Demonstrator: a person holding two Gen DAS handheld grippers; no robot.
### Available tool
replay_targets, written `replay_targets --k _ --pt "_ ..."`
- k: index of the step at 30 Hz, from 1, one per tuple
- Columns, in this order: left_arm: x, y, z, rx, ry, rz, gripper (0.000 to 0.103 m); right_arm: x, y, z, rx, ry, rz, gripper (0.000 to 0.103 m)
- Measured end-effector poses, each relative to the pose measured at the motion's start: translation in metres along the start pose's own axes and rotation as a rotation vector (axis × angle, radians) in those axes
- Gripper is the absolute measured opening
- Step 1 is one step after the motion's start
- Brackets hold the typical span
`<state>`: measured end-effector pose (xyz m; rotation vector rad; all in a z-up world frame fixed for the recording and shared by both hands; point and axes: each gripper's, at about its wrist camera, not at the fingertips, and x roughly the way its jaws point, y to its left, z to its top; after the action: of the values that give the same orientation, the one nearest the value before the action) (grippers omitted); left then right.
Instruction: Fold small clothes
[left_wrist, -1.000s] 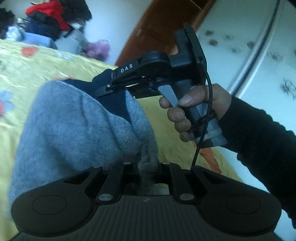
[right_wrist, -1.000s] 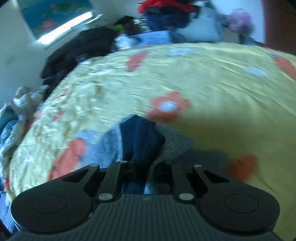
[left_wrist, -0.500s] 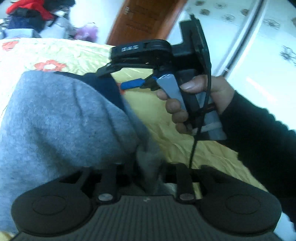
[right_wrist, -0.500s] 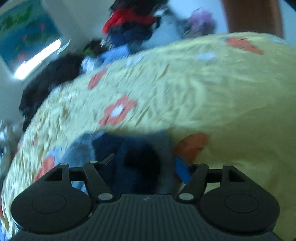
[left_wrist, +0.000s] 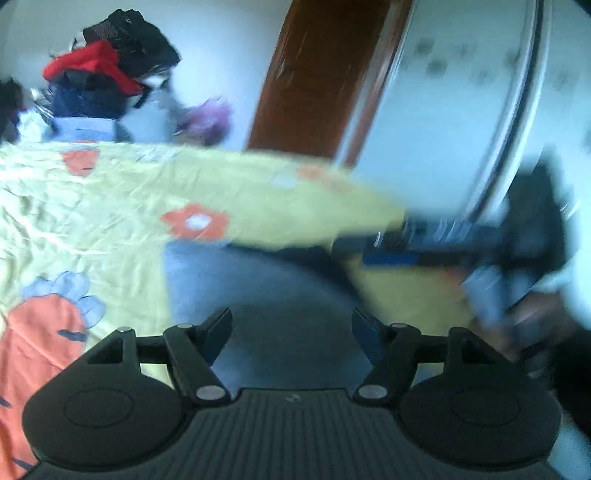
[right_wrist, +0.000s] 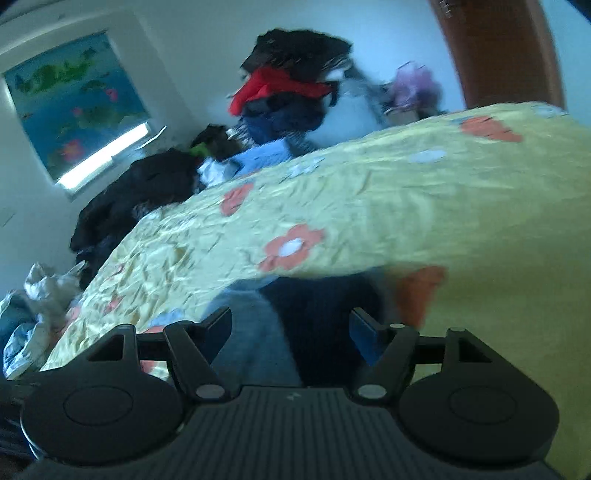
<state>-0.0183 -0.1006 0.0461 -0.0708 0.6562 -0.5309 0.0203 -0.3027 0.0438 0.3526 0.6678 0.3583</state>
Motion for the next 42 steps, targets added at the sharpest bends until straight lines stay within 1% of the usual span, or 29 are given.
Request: replay_targets --k 2,3,5,6,7,11,13,14,16,18,19,20,21,25,29,30,33,36,42 --pt "0.020 -0.005 -0.010 0.038 0.055 0.046 0.072 0.020 0.002 -0.002 0.000 0.045 -0.024 0.073" --pt "0.024 -0.008 -0.016 0.075 0.051 0.062 0.078 0.030 0.001 -0.006 -0.008 0.074 -0.041 0.073" --pt "0.026 -0.016 -0.027 0.143 0.034 0.090 0.082 0.046 -0.004 -0.019 -0.031 0.107 -0.089 0.073" --pt "0.025 -0.018 -0.031 0.157 0.035 0.097 0.083 0.043 -0.005 -0.026 -0.053 0.060 -0.076 0.073" --pt "0.030 -0.019 -0.030 0.166 0.036 0.099 0.084 0.042 -0.005 -0.028 -0.054 0.050 -0.072 0.073" --pt "0.035 -0.016 -0.028 0.155 0.043 0.092 0.084 0.032 0.003 -0.021 -0.011 0.047 -0.103 0.073" --pt "0.028 -0.019 -0.033 0.153 0.044 0.093 0.084 0.020 0.010 -0.015 0.014 -0.004 -0.069 0.074" --pt "0.027 -0.021 -0.034 0.153 0.043 0.093 0.084 0.018 0.012 -0.014 0.009 -0.013 -0.053 0.074" --pt "0.027 -0.022 -0.034 0.155 0.042 0.094 0.084 0.023 0.017 -0.016 -0.019 0.020 -0.060 0.075" --pt "0.029 -0.021 -0.034 0.155 0.042 0.093 0.084 0.039 0.014 -0.023 -0.041 0.087 -0.109 0.075" --pt "0.028 -0.021 -0.034 0.157 0.043 0.093 0.084 0.045 0.010 -0.026 -0.051 0.095 -0.125 0.075" --pt "0.028 -0.022 -0.034 0.159 0.044 0.093 0.084 0.044 0.008 -0.029 -0.065 0.069 -0.116 0.075" --pt "0.027 -0.023 -0.034 0.161 0.044 0.094 0.084 0.043 0.004 -0.030 -0.050 0.057 -0.103 0.075" --pt "0.026 -0.024 -0.035 0.170 0.043 0.098 0.085 0.034 0.004 -0.022 0.029 0.051 -0.113 0.072" --pt "0.025 -0.025 -0.035 0.172 0.040 0.105 0.086 0.020 0.012 -0.022 0.028 0.022 -0.068 0.073" --pt "0.025 -0.025 -0.036 0.171 0.040 0.106 0.086 0.020 0.012 -0.023 0.026 0.028 -0.061 0.073" --pt "0.027 -0.026 -0.036 0.179 0.040 0.108 0.087 0.031 0.002 -0.033 0.018 0.072 -0.087 0.074" --pt "0.027 -0.027 -0.037 0.185 0.041 0.110 0.087 0.028 -0.007 -0.040 0.036 0.034 -0.051 0.075" --pt "0.026 -0.028 -0.037 0.188 0.041 0.116 0.087 0.030 -0.004 -0.039 0.020 0.051 -0.055 0.075"
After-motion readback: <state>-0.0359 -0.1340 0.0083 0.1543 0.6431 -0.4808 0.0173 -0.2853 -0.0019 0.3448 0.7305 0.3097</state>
